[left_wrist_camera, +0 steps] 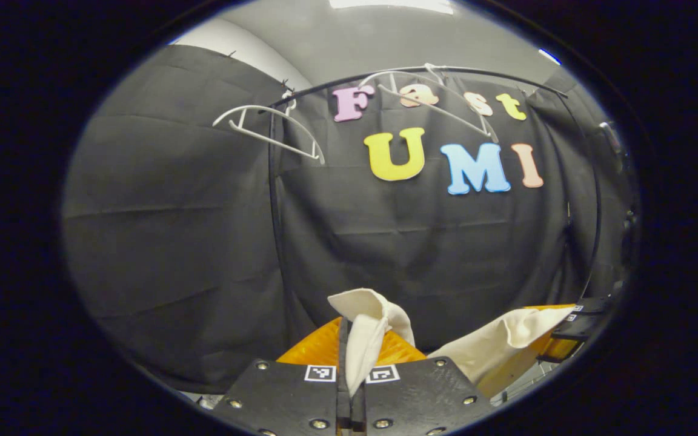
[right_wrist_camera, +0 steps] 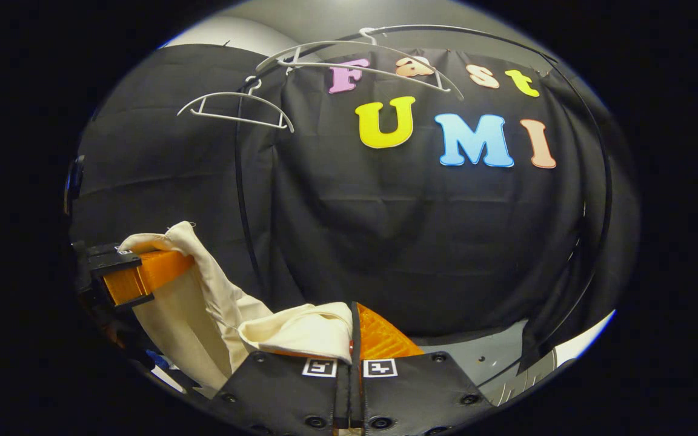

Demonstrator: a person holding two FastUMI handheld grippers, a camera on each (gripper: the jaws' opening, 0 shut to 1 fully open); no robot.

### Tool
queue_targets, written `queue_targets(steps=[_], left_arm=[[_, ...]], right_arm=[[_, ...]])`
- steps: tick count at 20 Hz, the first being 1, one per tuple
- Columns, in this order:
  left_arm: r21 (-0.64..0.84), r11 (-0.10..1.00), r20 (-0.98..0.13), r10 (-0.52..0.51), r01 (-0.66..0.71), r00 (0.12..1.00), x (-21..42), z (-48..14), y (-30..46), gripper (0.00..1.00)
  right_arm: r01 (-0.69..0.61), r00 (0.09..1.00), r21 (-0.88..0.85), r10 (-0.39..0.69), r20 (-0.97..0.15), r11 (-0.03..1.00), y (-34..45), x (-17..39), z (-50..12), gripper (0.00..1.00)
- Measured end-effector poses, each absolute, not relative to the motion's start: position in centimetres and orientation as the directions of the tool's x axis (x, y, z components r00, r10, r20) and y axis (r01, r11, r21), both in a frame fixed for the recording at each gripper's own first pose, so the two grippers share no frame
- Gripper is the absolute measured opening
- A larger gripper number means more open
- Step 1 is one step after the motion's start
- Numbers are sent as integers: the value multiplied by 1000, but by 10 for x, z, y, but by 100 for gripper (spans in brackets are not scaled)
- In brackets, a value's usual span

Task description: Grasp the clothes on the hanger with both hands and then place them into the laundry hamper below.

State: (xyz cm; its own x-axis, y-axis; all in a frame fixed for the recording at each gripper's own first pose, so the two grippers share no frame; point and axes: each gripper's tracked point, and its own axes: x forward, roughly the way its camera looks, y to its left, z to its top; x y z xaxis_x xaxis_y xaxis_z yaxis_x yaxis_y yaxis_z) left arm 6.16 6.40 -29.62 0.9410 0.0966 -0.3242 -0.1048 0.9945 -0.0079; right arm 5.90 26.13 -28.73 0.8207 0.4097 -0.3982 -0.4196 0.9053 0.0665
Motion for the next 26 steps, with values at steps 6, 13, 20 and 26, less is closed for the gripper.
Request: queue_targets(steps=[6,13,20,26], left_arm=[[33,995,-443,95,-90,892,36,-381,62,1],[56,997,-572,76,-54,817,10,-451,50,1],[78,997,-702,76,-29,709,-21,-511,61,2],[69,997,-751,29,35,660,-41,-498,61,26]], right_arm=[[-392,789,62,371,-490,918,257,41,-352,3],[-398,710,54,345,-614,916,248,11,-418,7],[-420,590,26,294,-752,907,241,-22,-468,10],[-471,542,11,299,-786,882,241,-32,-450,30]])
